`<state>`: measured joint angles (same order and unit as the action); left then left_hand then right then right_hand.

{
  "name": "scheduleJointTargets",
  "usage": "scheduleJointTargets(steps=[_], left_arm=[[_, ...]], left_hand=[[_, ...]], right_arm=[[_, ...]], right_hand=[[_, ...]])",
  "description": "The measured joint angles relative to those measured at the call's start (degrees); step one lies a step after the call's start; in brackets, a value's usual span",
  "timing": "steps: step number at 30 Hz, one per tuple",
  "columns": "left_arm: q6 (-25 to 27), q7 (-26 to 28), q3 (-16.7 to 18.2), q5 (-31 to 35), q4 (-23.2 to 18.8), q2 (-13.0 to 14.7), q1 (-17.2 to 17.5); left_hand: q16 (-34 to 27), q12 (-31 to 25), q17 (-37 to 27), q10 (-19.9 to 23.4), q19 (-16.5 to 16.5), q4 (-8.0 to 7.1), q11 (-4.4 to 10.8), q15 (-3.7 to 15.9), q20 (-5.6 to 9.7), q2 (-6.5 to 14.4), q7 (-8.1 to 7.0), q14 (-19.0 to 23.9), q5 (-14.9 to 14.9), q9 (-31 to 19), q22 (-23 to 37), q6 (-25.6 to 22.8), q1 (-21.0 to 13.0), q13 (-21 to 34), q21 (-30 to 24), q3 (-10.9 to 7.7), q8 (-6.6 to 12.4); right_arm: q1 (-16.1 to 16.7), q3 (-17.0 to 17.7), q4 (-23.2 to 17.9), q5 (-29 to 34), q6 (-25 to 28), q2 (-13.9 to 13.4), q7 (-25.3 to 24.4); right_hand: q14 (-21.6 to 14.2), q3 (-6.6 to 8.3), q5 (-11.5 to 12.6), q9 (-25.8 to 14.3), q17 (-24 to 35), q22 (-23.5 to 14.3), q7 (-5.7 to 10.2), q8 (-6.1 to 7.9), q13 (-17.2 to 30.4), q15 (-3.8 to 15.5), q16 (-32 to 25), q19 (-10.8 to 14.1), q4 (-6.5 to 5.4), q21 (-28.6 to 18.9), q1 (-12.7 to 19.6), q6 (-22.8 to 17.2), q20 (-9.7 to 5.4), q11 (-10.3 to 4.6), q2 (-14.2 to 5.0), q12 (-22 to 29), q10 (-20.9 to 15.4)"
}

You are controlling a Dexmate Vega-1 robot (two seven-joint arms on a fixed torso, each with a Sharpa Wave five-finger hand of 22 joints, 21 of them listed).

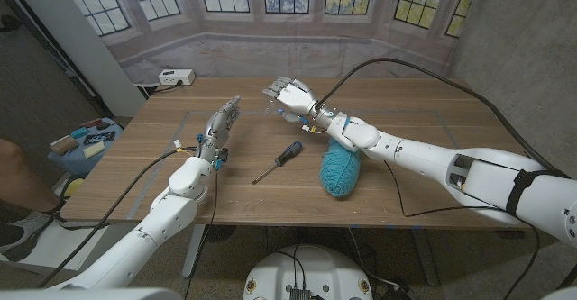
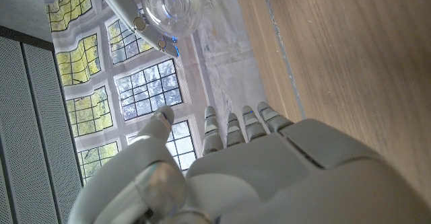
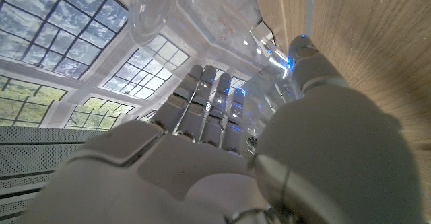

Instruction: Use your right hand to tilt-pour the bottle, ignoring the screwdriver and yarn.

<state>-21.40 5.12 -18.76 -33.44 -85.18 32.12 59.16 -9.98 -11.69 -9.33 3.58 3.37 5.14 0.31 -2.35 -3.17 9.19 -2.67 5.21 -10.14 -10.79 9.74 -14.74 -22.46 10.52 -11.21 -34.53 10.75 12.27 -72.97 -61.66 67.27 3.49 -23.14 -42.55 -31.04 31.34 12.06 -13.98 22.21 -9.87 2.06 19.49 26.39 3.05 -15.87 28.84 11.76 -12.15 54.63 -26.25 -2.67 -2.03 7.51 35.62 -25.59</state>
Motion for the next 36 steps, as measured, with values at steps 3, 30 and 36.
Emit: scheduleJointTargets(steps=[3, 30, 36], left_arm=[[-0.08, 0.00, 0.04, 0.00, 0.02, 0.01, 0.09], [-1.07, 0.29, 0.91, -0.01, -0.55, 0.66, 1.44], [-1.06, 0.30, 1.04, 0.04, -0.77, 0.89, 1.56]], left_hand=[[0.00, 0.00, 0.00, 0.00, 0.00, 0.00, 0.00, 0.00, 0.00, 0.00, 0.00, 0.00, 0.00, 0.00, 0.00, 0.00, 0.00, 0.00, 0.00, 0.00, 0.00], [0.00, 0.00, -0.02, 0.12, 0.00, 0.00, -0.12, 0.00, 0.00, 0.00, 0.00, 0.00, 0.00, 0.00, 0.00, 0.00, 0.00, 0.00, 0.00, 0.00, 0.00], [0.00, 0.00, -0.02, 0.11, 0.00, 0.17, -0.11, 0.00, 0.00, 0.00, 0.00, 0.00, 0.00, 0.00, 0.00, 0.00, 0.00, 0.00, 0.00, 0.18, 0.00]], right_arm=[[-0.27, -0.28, -0.17, 0.51, 0.24, -0.25, 0.03], [-2.10, -3.20, 1.59, 4.35, 3.44, 0.75, -0.18], [-2.29, -3.46, 1.52, 4.38, 3.60, 0.64, -0.21]], right_hand=[[-0.21, 0.16, 0.00, 0.00, 0.01, 0.00, 0.00, 0.00, 0.10, -0.21, 0.00, 0.00, 0.16, 0.00, 0.01, 0.00, 0.00, -0.09, 0.01, 0.00, -0.10], [-0.96, 0.63, -0.17, 0.01, 0.53, -0.14, -0.53, 0.22, -0.04, 0.13, 0.23, 0.41, 0.63, 0.00, 0.68, -0.49, 0.43, 0.63, 0.68, 0.22, -0.94], [-1.07, 0.63, -0.17, 0.01, 0.73, -0.14, -0.74, 0.21, -0.20, 0.04, 0.22, 0.81, 0.63, 0.00, 0.68, -0.68, 0.83, 0.88, 0.68, 0.20, -1.19]])
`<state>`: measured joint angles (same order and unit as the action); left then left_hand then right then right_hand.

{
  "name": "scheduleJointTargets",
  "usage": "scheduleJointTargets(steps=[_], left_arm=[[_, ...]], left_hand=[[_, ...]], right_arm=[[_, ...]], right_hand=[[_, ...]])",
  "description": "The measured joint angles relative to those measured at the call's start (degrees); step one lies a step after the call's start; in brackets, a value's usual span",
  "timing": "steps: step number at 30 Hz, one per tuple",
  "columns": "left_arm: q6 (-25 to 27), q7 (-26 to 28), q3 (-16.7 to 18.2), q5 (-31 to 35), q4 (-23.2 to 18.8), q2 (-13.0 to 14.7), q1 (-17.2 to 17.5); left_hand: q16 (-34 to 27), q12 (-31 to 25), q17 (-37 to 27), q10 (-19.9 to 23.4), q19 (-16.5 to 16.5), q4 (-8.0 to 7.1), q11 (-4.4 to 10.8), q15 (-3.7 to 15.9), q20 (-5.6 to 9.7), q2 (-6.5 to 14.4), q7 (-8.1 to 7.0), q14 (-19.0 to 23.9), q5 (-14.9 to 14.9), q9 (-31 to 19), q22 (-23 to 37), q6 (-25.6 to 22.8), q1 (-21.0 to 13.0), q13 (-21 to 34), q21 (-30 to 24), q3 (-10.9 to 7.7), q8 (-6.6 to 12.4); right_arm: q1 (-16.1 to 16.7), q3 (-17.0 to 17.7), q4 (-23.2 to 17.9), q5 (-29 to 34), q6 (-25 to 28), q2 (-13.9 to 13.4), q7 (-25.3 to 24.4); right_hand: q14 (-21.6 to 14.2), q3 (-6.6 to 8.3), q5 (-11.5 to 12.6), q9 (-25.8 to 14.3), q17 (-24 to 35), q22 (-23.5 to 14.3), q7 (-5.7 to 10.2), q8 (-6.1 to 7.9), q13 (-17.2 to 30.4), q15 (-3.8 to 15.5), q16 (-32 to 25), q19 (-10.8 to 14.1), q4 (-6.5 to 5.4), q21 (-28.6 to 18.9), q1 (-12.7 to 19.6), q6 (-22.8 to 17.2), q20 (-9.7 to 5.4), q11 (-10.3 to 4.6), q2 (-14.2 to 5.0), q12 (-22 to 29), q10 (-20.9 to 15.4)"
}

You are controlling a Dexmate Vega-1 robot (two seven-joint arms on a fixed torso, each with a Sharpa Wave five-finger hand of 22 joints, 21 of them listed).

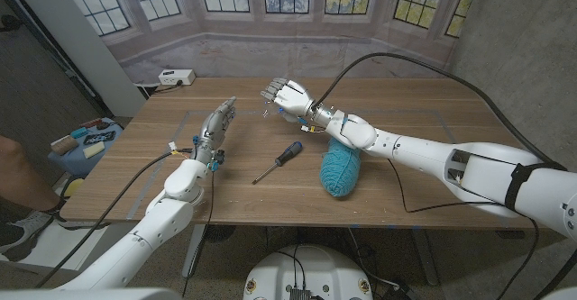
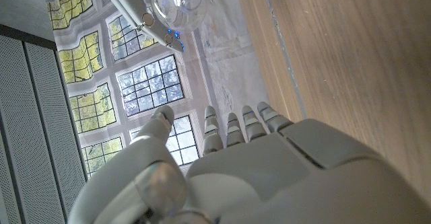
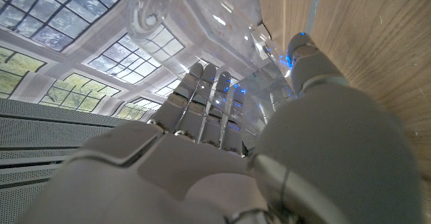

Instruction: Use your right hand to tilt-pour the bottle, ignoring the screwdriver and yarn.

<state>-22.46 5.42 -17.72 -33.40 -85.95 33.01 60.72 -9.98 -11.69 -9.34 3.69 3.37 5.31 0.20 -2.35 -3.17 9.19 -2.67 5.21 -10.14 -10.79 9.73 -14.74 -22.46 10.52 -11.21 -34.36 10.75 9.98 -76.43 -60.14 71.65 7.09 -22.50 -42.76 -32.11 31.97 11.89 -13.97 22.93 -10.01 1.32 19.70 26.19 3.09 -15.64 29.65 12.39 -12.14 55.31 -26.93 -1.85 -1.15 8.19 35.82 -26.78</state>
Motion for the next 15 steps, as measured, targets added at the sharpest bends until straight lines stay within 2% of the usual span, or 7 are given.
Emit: scheduleJointTargets(steps=[15], left_arm=[[-0.26, -0.21, 0.02, 0.16, -0.20, 0.07, 0.35]], left_hand=[[0.00, 0.00, -0.08, 0.20, 0.00, 0.07, -0.20, 0.00, 0.00, 0.00, 0.31, 0.00, 0.00, 0.00, 0.00, -0.31, 0.00, 0.00, 0.00, 0.07, 0.00]], right_arm=[[0.04, -0.11, -1.97, 0.68, 0.06, -1.42, 0.97]], right_hand=[[-0.01, 0.24, -0.03, 0.00, 0.09, 0.01, 0.00, 0.00, -0.05, -0.02, 0.61, 0.00, 0.24, 0.00, 0.40, 0.01, 0.00, 0.01, 0.40, 0.00, 0.02]])
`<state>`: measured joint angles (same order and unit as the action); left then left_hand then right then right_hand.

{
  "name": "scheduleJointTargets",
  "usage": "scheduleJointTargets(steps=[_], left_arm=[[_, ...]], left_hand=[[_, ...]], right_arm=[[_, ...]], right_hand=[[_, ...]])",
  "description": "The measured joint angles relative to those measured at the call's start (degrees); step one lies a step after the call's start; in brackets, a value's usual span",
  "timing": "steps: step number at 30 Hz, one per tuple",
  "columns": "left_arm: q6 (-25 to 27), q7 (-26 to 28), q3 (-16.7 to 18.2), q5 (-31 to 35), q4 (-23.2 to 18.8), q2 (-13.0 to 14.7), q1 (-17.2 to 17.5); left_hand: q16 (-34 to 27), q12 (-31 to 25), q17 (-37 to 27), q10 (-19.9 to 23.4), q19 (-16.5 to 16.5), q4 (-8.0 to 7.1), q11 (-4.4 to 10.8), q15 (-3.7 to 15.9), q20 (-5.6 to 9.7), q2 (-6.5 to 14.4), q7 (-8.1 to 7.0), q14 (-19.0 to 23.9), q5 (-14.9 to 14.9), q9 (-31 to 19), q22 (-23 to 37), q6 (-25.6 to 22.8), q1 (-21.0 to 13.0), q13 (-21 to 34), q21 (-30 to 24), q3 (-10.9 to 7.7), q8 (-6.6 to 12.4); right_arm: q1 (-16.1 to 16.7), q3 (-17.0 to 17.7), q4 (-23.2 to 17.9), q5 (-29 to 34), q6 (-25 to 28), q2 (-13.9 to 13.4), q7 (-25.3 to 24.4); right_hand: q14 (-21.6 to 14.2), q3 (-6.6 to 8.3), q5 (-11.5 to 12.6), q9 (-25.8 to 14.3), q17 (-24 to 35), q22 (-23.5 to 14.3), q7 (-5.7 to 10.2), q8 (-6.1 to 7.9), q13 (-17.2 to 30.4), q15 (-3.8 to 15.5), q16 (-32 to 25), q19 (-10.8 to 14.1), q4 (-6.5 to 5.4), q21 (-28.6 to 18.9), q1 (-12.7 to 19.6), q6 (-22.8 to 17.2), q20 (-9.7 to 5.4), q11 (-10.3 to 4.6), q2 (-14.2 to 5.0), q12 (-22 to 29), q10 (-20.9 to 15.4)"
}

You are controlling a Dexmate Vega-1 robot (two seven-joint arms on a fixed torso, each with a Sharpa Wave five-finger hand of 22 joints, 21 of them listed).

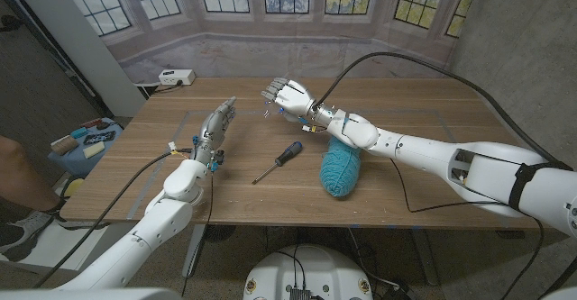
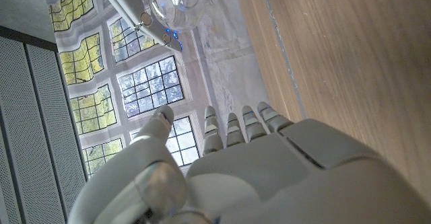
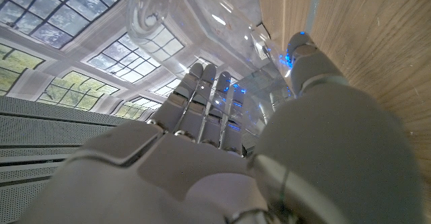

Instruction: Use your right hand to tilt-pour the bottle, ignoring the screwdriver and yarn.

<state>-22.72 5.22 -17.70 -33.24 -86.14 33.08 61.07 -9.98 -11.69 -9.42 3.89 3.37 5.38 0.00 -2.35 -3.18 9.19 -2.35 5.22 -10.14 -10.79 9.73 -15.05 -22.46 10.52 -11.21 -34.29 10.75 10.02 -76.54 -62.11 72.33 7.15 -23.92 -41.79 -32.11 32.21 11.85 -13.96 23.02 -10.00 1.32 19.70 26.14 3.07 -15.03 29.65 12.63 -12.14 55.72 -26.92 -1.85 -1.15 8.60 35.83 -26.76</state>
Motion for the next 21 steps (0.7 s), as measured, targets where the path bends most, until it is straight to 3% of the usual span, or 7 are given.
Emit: scheduleJointTargets(steps=[9, 10, 11, 21], left_arm=[[-0.26, 0.48, 0.07, 0.30, -0.78, 0.04, 0.97], [-0.26, 0.48, 0.10, 0.30, -0.84, 0.06, 1.06], [-0.26, 0.48, 0.15, 0.30, -0.95, 0.08, 1.19], [-0.44, 0.84, 0.51, 0.38, -1.67, 0.20, 2.21]], left_hand=[[0.00, 0.00, -0.06, 0.00, 0.00, 0.00, 0.00, 0.32, 0.00, 0.00, 0.00, -0.32, 0.00, 0.00, 0.00, 0.00, 0.00, 0.00, 0.00, 0.00, 0.00], [0.00, 0.00, -0.06, 0.00, 0.00, 0.00, 0.00, 0.32, 0.00, 0.00, 0.00, -0.32, 0.00, 0.00, 0.00, 0.00, 0.00, 0.00, 0.00, 0.00, 0.00], [0.00, 0.00, -0.06, 0.00, 0.00, 0.00, 0.00, 0.32, 0.00, 0.00, 0.00, -0.32, 0.00, 0.00, 0.00, 0.00, 0.00, 0.00, 0.00, 0.00, 0.00], [0.00, 0.00, -0.05, 0.00, 0.00, 0.00, 0.00, 0.32, 0.00, 0.00, 0.00, -0.32, 0.00, 0.00, 0.00, 0.00, 0.00, 0.00, 0.00, 0.00, 0.00]], right_arm=[[0.30, 0.00, -0.47, 0.82, 0.00, -0.23, 0.10], [0.30, 0.00, -0.47, 0.85, 0.00, -0.23, 0.10], [0.30, 0.00, -0.47, 0.93, 0.00, -0.23, 0.10], [0.38, 0.00, -0.71, 1.21, -0.05, -0.23, 0.09]], right_hand=[[-0.47, 0.12, 0.00, 0.00, -0.01, 0.00, 0.00, 0.00, 0.03, 0.11, 0.05, 0.00, 0.11, 0.00, -0.05, 0.00, 0.00, 0.00, -0.06, 0.01, 0.01], [-0.47, 1.64, -0.13, 0.00, 0.06, 0.00, -0.01, -0.01, 0.03, 0.11, 0.05, 0.00, -1.15, 0.00, -0.06, 0.02, 0.00, 0.01, -0.07, 0.01, 0.01], [-0.47, 1.82, -0.18, 0.00, 0.18, 0.00, -0.01, -0.02, 0.03, 0.10, 0.06, 0.00, -1.33, 0.00, -0.06, 0.03, 0.00, 0.01, -0.07, 0.01, 0.02], [-0.46, 1.82, -0.19, -0.30, 0.52, 0.01, -0.01, -0.06, -0.25, 0.10, 0.06, 0.20, -1.33, 0.00, -0.08, 0.04, 0.21, 0.35, -0.08, 0.00, -0.13]])
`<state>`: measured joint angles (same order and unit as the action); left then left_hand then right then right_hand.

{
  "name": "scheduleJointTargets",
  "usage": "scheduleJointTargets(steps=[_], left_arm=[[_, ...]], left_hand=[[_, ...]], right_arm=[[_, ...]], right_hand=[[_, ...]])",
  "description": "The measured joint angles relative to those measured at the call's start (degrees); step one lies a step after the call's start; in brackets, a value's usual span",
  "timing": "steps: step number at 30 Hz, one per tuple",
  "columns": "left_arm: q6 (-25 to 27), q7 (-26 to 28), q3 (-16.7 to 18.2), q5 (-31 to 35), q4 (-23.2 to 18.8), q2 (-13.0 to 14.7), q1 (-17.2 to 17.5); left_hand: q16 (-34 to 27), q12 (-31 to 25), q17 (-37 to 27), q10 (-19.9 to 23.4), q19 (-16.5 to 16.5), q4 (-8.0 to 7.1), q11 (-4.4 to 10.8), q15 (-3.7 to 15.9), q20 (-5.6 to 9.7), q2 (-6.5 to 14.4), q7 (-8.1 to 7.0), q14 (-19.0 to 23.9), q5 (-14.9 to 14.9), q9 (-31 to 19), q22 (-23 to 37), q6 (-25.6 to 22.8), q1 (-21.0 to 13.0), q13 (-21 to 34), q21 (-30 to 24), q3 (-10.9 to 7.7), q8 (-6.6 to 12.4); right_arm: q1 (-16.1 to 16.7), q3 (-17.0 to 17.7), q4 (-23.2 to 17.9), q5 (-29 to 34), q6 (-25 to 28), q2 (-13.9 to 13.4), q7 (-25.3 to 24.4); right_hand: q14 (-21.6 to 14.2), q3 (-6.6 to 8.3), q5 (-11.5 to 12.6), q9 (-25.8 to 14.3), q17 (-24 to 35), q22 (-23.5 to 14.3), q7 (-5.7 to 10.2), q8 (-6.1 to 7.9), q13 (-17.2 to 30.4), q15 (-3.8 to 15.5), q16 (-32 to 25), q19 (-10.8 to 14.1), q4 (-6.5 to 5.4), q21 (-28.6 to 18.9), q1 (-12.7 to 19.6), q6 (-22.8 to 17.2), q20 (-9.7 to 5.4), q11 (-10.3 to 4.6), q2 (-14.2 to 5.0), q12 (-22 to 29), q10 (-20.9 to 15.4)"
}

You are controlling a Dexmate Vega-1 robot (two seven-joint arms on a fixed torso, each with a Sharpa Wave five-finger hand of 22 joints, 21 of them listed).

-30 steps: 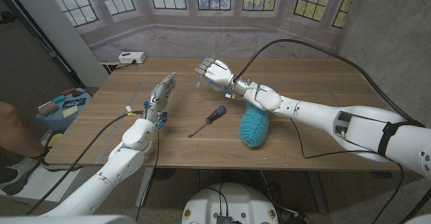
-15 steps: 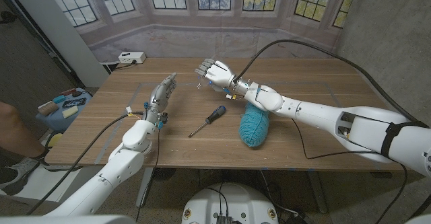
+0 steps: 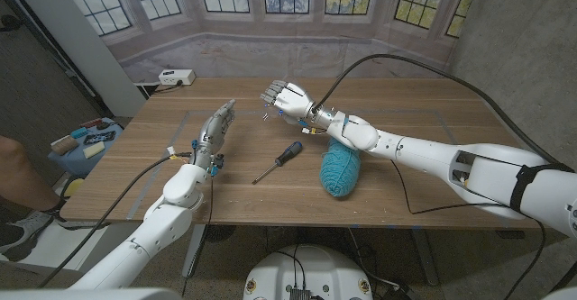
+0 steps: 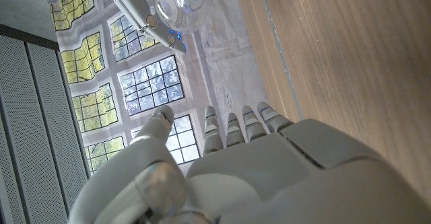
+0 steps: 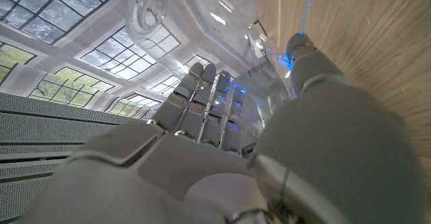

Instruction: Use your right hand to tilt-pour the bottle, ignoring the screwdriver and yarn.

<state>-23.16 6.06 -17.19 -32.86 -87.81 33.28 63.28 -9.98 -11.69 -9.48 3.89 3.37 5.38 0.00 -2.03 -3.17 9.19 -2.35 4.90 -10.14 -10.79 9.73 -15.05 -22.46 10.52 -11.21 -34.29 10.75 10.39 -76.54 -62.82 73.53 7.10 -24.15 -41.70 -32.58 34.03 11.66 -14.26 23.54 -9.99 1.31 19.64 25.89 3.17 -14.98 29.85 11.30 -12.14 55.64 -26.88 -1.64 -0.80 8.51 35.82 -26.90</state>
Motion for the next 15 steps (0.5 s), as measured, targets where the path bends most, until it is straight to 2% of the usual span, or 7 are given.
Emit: scheduleJointTargets(steps=[15], left_arm=[[-0.16, 1.49, 0.24, 0.54, -0.45, -0.03, 0.26]], left_hand=[[0.00, 0.00, 0.01, 0.00, 0.00, 0.00, 0.00, 0.00, 0.00, 0.00, 0.00, 0.00, 0.00, 0.00, 0.00, 0.00, 0.00, 0.00, 0.00, 0.00, 0.00]], right_arm=[[0.21, 0.35, -0.21, -0.28, -0.22, 0.10, 0.30]], right_hand=[[-0.10, -0.02, -0.02, 0.01, -0.01, 0.00, -0.09, -0.01, 0.02, -0.12, 0.38, 0.00, -0.02, 0.34, -0.14, 0.10, 0.00, 0.05, -0.14, -0.12, 0.08]])
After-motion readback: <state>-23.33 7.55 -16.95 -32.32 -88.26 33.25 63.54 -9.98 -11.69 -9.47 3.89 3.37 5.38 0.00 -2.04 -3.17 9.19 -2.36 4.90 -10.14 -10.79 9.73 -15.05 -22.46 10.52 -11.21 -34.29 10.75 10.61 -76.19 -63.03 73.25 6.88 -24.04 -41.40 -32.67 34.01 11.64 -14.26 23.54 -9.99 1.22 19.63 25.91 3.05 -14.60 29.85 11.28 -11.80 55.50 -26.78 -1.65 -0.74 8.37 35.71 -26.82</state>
